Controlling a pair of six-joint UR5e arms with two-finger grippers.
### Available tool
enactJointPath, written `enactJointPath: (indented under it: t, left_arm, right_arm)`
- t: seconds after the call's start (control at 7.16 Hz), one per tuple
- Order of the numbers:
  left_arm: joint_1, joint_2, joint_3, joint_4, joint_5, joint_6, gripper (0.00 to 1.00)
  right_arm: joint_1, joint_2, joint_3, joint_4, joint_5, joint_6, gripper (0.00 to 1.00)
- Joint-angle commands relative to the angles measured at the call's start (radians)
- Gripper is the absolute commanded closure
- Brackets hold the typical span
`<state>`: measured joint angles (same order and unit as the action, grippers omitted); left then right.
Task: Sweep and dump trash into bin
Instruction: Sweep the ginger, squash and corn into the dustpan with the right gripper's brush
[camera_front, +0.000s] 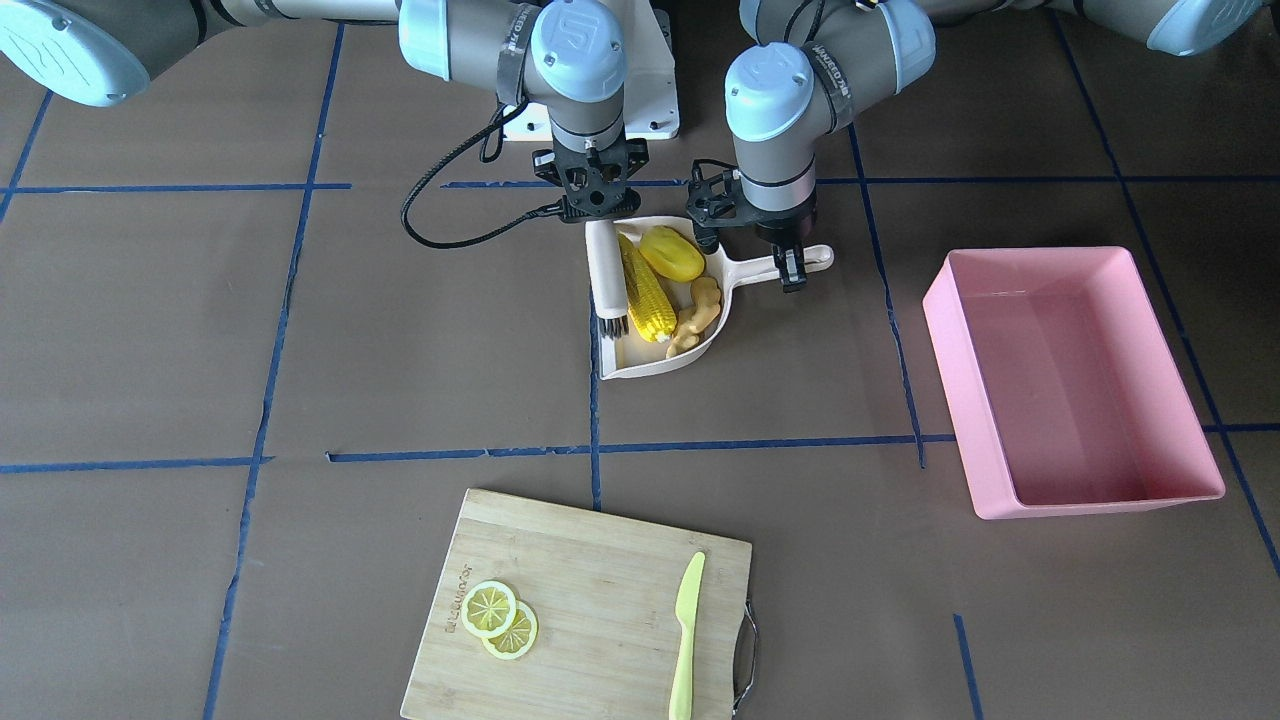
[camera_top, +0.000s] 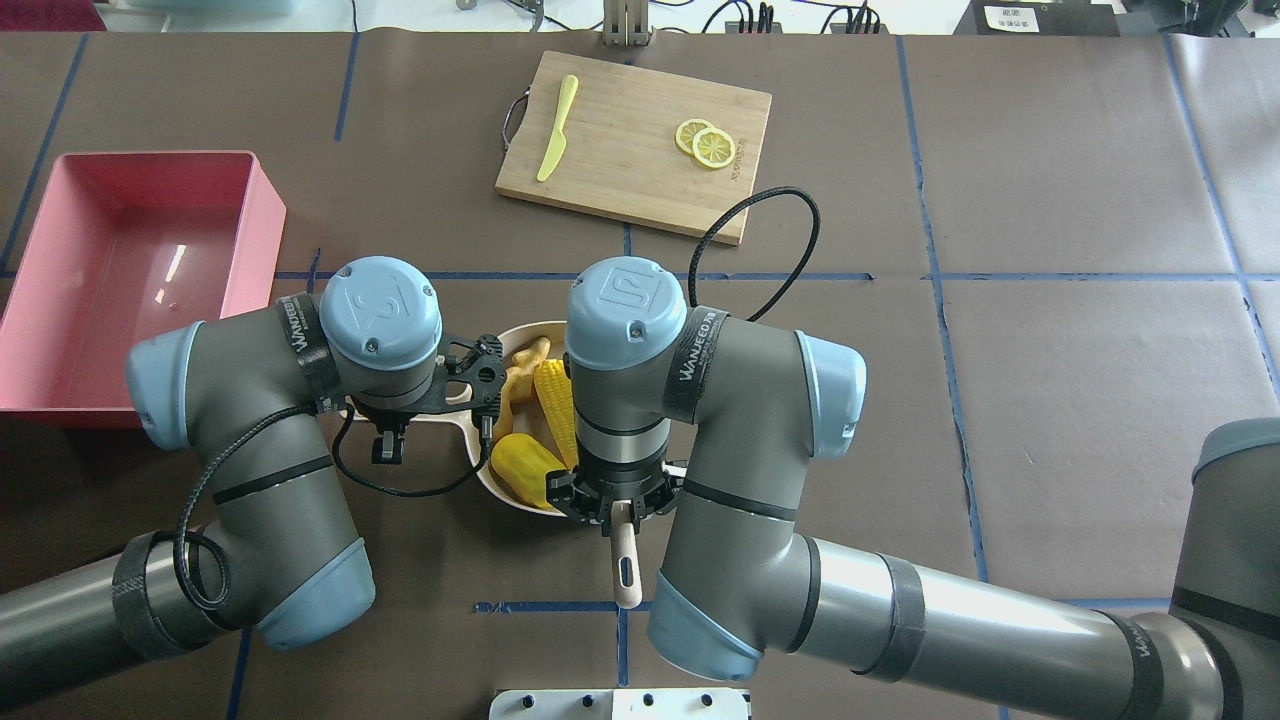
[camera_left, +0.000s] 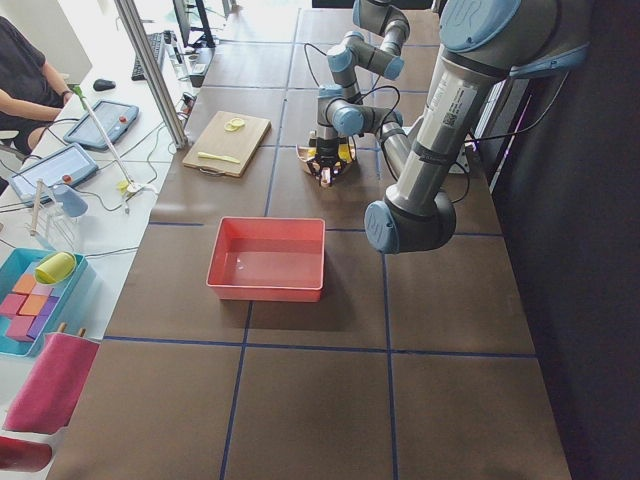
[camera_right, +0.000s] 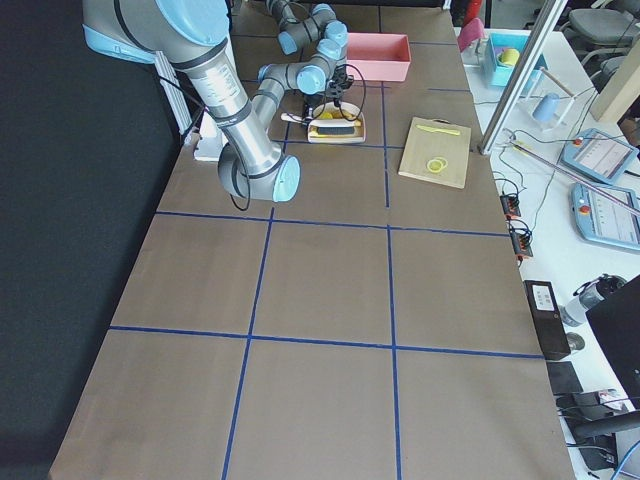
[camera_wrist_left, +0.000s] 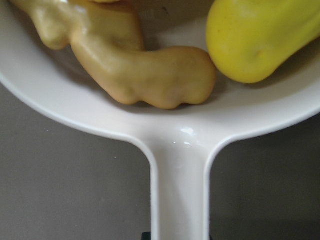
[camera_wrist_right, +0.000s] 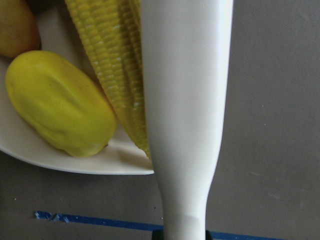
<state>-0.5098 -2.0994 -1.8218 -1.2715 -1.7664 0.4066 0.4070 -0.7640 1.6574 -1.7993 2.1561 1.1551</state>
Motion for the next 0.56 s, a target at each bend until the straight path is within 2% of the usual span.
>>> enactJointPath:
  t: [0.0,0.42]
  left_arm:
    - [0.001,0.002,0.004,-0.011,-0.002,0.003,1.00]
    - [0.002,0.012,0.012,-0.101,-0.010,0.001,1.00]
  right_arm:
    - [0.024,-0.017,0.019,-0.002,0.014,-0.002,1.00]
    - [0.044,-0.060,0.080,-0.006,0.015,-0.002,1.00]
